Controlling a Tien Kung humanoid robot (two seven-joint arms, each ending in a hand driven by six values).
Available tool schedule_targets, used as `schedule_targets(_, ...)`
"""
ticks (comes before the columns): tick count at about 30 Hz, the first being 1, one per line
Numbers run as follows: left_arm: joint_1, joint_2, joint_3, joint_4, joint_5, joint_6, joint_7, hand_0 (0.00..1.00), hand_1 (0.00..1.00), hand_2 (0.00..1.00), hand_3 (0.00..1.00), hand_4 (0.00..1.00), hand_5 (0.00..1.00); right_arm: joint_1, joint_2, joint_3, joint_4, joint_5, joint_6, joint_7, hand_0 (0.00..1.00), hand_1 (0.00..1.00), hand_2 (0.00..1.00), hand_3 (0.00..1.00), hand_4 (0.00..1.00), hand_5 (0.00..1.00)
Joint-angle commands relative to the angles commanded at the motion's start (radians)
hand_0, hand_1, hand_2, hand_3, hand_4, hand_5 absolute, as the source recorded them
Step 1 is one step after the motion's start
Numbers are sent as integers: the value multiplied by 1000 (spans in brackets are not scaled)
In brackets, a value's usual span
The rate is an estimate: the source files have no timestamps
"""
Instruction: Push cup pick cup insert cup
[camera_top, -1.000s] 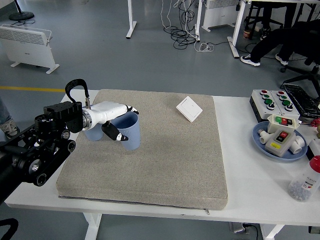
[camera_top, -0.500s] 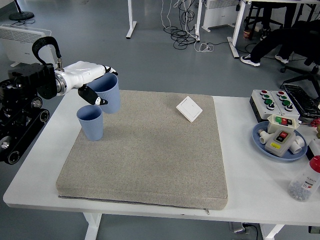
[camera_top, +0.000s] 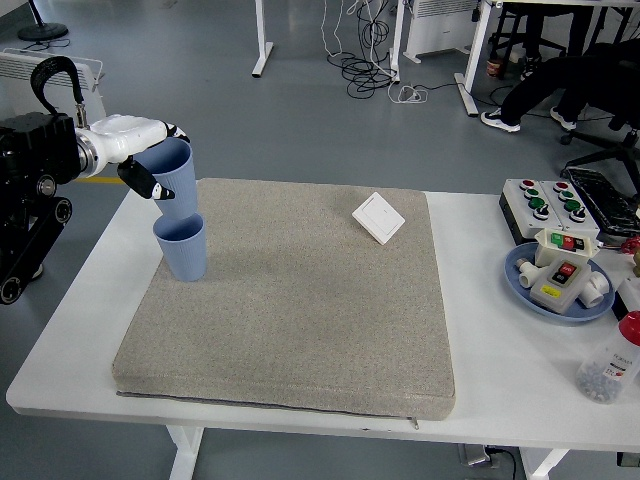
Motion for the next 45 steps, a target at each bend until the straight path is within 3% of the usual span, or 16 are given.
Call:
schedule_targets(16,-14,-28,35,107,0,32,-30,507,484,464,398,567,2,6,-1,-5,0,2,1,0,774,683,680,568,131,469)
schedule_targets(28,-11,-35,42,141,0,50,-41,508,506,484,402,588,2,8,0,-4,0,0,1,0,774,683,680,568,130,469)
schedule_targets(29,-10,-37,45,143,0,56,-43,459,585,613,556,693,55,8,0,-4,0,0,1,0,774,683,680,568,130,469)
schedule_targets(34,-5,-42,58,148,0,64,-46,459,585,613,556,693,55,8,0,-5,0,0,2,0,774,683,680,568,130,469)
schedule_targets(35,-4,-43,60,149,0,66,-47,567,682,751,700,813,189,9,0,-5,0,0,2,0,774,683,680,568,129,469)
schedule_targets(40,-1,-45,60,156,0,71,-51,567,682,751,700,813,189,9,0,-4,0,0,2,0,774,683,680,568,129,469)
schedule_targets(41,-1,-46,60,157,0,71,-52,711,795,910,829,926,321,9,0,-4,0,0,2,0,774,683,680,568,129,468)
schedule_targets(45,0,-47,59,164,0,80,-48,711,795,910,829,926,321,9,0,-4,0,0,2,0,774,683,680,568,129,468)
